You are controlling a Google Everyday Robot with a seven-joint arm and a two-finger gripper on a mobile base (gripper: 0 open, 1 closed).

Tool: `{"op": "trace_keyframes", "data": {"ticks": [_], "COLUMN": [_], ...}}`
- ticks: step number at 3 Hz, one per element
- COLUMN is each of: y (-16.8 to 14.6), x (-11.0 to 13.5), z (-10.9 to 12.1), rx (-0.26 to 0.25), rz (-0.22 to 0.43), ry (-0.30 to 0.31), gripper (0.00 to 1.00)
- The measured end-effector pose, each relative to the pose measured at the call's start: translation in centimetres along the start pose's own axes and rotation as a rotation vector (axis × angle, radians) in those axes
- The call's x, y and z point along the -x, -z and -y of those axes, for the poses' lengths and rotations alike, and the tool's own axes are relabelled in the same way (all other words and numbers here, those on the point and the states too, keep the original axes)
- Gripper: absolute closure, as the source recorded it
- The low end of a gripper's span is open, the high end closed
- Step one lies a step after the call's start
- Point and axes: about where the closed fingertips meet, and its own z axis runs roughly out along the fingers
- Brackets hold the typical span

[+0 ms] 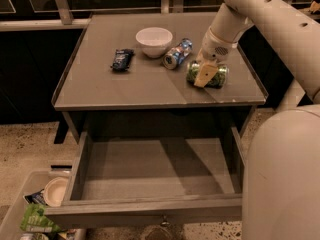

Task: Place green can into top drawer

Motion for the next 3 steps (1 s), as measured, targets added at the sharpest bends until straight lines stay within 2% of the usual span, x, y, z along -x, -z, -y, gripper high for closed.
{"op": "trace_keyframes", "data": {"ticks": [1,2,3], "y": [0.0,0.9,4.5], "x": [0.0,-0.3,-0.8], "z": [0.0,-1.5,-5.0], "rx": [0.000,-0.012,-0.108], "rz": [0.000,-0.019,-0.006], "ry": [0.000,0.006,0.018], "gripper": [1.00,1.00,1.00]}}
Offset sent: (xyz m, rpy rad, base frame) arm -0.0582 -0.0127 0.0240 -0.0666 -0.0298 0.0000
